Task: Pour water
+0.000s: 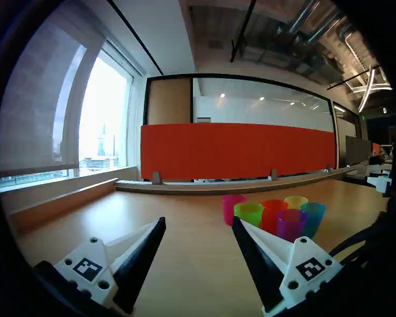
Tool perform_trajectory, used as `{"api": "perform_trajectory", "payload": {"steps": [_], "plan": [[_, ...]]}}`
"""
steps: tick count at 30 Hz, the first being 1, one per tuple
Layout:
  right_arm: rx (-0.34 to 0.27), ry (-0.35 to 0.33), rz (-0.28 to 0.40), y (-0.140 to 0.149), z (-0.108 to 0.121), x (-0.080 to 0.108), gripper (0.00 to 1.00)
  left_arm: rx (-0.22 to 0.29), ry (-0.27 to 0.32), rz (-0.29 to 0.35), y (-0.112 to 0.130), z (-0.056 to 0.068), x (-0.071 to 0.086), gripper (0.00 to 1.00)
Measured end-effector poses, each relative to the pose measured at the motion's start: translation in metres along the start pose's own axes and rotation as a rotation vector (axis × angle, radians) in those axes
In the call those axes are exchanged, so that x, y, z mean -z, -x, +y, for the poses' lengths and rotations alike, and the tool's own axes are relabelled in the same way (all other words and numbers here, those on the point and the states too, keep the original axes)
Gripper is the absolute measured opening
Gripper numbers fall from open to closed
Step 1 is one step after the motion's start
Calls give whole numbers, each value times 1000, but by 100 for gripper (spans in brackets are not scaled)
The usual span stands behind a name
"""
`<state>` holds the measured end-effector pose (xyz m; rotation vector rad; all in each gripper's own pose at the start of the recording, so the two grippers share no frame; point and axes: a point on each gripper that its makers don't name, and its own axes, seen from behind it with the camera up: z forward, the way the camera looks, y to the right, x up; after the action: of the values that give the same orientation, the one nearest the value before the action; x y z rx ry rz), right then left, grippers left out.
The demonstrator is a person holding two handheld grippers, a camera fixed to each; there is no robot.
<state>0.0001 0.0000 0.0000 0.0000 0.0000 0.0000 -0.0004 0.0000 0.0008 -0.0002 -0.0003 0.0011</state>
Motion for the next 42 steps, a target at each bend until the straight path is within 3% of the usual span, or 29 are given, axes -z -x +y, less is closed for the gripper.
{"api": "perform_trajectory", "payload": {"steps": [9, 15, 21, 27, 36, 42], "plan": [[3, 6, -1, -2, 1, 0, 100, 0, 11, 7, -2, 2, -1, 93], [23, 27, -14, -11, 7, -1, 100, 13, 41, 27, -26, 8, 0, 93], [30, 4, -16, -44, 6, -2, 100, 63, 78, 1, -51, 8, -6, 93], [38, -11, -28, -76, 6, -8, 100, 46, 83, -28, -80, 2, -15, 93], [-7, -65, -37, -129, -3, -19, 100, 35, 120, -56, -123, 9, -26, 93], [-24, -76, -36, -161, -4, -27, 100, 37, 131, -28, -159, 9, -34, 93]]}}
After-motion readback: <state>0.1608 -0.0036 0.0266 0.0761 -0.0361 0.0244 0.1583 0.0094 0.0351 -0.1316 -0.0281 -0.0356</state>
